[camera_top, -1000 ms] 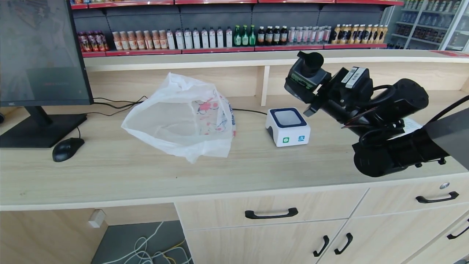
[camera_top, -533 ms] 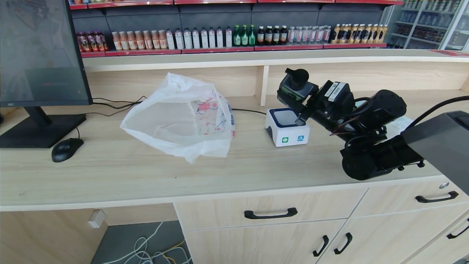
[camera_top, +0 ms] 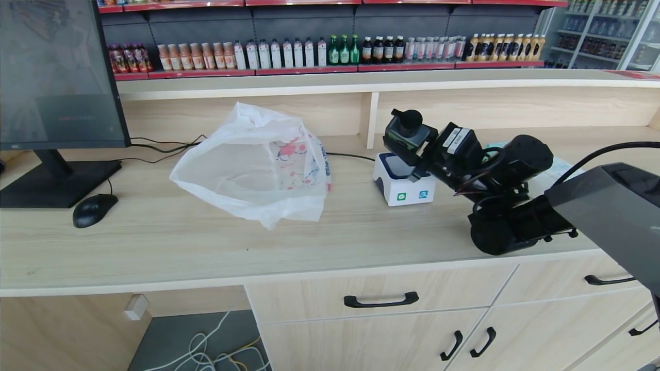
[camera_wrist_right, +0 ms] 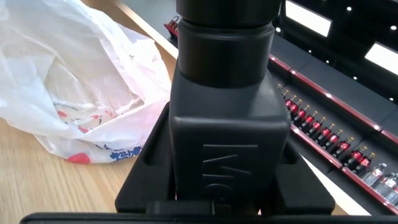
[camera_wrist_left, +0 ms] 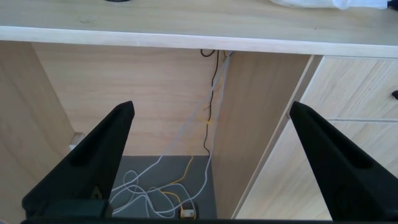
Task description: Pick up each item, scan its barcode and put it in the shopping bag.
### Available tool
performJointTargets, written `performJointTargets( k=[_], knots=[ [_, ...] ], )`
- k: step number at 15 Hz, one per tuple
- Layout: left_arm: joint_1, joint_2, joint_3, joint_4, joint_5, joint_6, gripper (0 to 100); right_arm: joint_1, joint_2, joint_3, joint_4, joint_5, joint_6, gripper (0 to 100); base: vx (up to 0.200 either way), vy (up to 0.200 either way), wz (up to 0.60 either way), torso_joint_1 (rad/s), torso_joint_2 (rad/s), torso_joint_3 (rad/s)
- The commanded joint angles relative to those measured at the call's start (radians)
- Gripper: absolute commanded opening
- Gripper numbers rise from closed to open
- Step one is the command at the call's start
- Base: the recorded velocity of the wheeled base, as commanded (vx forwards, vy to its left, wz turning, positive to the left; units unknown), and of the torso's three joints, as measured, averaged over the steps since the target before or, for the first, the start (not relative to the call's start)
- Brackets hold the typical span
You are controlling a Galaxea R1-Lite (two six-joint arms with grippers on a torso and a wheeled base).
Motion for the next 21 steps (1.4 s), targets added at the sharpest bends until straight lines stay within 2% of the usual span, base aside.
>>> performJointTargets(
  k=[1, 21],
  knots=[
    [0.000, 0.000, 0.000, -0.001, 0.000, 0.000, 100, 0.003, 0.005, -0.004, -0.001, 0.000, 0.000, 0, 0.000, 0.000, 0.00, 0.000, 0.00, 0.000],
    [0.000, 0.000, 0.000, -0.001, 0.000, 0.001, 100, -0.019, -0.008, 0.026, -0.001, -0.007, 0.000, 0, 0.000, 0.000, 0.00, 0.000, 0.00, 0.000]
  ],
)
